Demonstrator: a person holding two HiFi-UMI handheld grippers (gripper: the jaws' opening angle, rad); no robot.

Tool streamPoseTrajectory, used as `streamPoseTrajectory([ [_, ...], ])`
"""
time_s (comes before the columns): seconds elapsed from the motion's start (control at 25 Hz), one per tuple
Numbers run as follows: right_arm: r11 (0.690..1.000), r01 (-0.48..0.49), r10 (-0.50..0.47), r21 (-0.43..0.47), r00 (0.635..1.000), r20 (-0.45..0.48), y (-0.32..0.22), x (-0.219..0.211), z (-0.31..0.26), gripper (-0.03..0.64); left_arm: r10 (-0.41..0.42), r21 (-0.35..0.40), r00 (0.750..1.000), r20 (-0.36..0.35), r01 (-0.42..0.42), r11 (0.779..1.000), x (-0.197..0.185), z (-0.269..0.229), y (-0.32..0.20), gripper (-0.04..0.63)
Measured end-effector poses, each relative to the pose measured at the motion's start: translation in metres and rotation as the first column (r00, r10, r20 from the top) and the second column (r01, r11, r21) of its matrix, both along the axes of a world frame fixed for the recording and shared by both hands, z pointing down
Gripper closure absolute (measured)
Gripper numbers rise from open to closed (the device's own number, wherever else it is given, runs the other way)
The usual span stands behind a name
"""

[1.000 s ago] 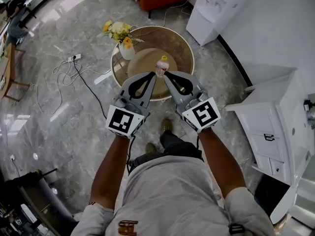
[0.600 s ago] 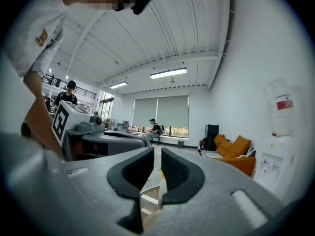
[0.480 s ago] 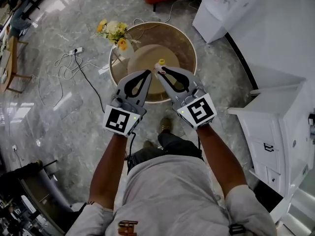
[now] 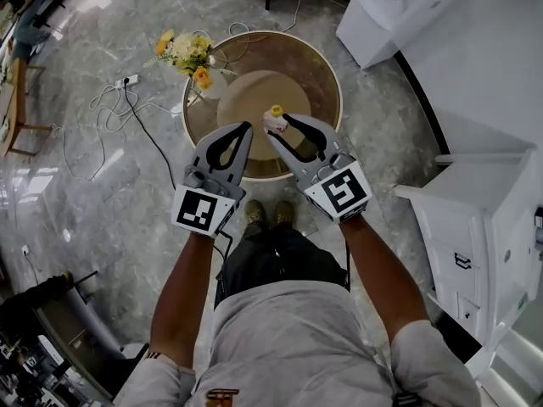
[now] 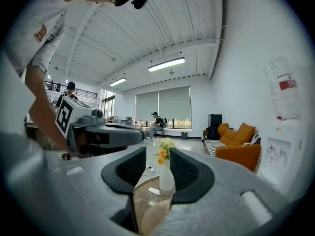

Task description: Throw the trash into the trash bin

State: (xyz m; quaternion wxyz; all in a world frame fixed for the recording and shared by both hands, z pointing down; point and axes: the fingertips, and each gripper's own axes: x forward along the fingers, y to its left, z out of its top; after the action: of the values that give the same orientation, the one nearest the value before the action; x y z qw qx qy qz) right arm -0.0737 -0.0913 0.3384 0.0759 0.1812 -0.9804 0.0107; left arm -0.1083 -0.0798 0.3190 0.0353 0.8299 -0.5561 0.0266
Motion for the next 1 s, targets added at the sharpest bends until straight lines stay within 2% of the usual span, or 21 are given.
streamPoseTrajectory([
  [0.16,1.0,0.012,-0.013,-0.01,0.999,-0.032,-0.006,-0.004,0.025,0.429,0.014,-0.005,1.0,-0.009,-0.014,1.0,-0.007,0.018,-0.011,0.595],
  [0.56,0.998,-0.028,0.023,-0.05,0.994,-0.105,-0.036,-0.01,0.098,0.357,0.062,-0.059,0.998,0.014,-0.061,0.996,-0.021,0.078,-0.035,0.595],
  [1.0,0.996,-0.038,0.022,-0.08,0.981,-0.192,-0.051,-0.009,0.181,0.322,0.094,-0.121,0.995,0.024,-0.091,0.989,-0.027,0.14,-0.055,0.595],
])
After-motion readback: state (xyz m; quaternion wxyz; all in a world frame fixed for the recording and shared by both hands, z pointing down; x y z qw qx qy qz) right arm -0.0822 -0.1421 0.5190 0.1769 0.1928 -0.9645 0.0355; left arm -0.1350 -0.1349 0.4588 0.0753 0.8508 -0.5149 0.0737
